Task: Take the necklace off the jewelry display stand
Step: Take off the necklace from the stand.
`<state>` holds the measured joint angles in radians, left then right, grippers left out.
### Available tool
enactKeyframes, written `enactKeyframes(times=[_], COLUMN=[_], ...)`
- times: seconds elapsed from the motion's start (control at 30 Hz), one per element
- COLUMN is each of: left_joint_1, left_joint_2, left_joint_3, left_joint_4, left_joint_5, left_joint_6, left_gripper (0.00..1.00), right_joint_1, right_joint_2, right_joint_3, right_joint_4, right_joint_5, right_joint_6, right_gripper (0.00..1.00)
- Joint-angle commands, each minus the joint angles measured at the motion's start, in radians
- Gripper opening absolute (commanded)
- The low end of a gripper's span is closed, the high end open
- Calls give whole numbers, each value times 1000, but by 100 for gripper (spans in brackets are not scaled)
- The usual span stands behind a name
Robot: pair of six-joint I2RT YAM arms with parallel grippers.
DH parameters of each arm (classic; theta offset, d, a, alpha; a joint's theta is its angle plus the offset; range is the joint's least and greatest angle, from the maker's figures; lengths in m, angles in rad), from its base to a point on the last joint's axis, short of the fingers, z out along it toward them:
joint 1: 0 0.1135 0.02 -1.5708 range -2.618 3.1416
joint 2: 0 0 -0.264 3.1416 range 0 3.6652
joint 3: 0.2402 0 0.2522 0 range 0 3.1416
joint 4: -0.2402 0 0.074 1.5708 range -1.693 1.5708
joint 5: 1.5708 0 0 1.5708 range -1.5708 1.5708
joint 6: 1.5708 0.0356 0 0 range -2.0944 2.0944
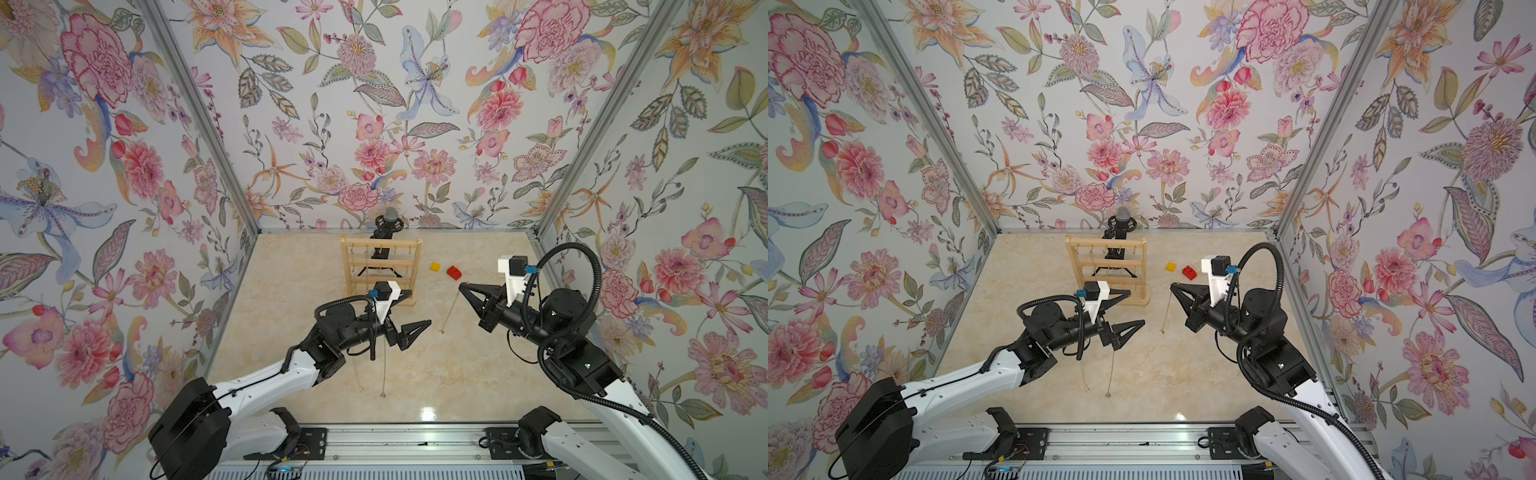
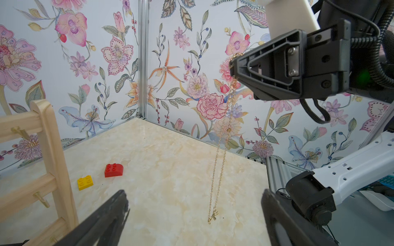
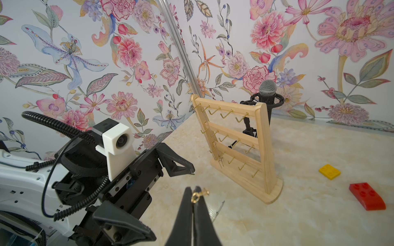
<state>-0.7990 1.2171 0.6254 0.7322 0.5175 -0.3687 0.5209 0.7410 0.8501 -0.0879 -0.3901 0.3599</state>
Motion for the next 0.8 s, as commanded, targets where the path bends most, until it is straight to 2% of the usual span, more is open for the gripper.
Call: enactKeyframes(times=[0.0, 0.23, 0.63, 0.7, 0.77], left_joint_1=[-16, -38, -80, -82, -83], left_joint_2=[50, 160, 280, 301, 320], left_joint_3=[61, 131, 260, 277, 296], left_joint_4=[43, 68, -29, -42, -56], left_joint_5=[62, 105, 151, 162, 173], left_joint_6=[51, 50, 76, 74, 69], left_gripper=[99, 97, 90, 87, 80], right_joint_1=[-7, -15, -19, -19, -18], right_joint_2=[-18, -37, -34, -35, -38], right_joint_3=[-14, -12, 3, 5, 4], right_joint_4=[2, -27, -28, -29, -29], right_joint_5=[-22, -36, -53, -53, -53], right_joint_6=[19, 23, 36, 37, 37], right_gripper=[0, 0, 0, 0, 0])
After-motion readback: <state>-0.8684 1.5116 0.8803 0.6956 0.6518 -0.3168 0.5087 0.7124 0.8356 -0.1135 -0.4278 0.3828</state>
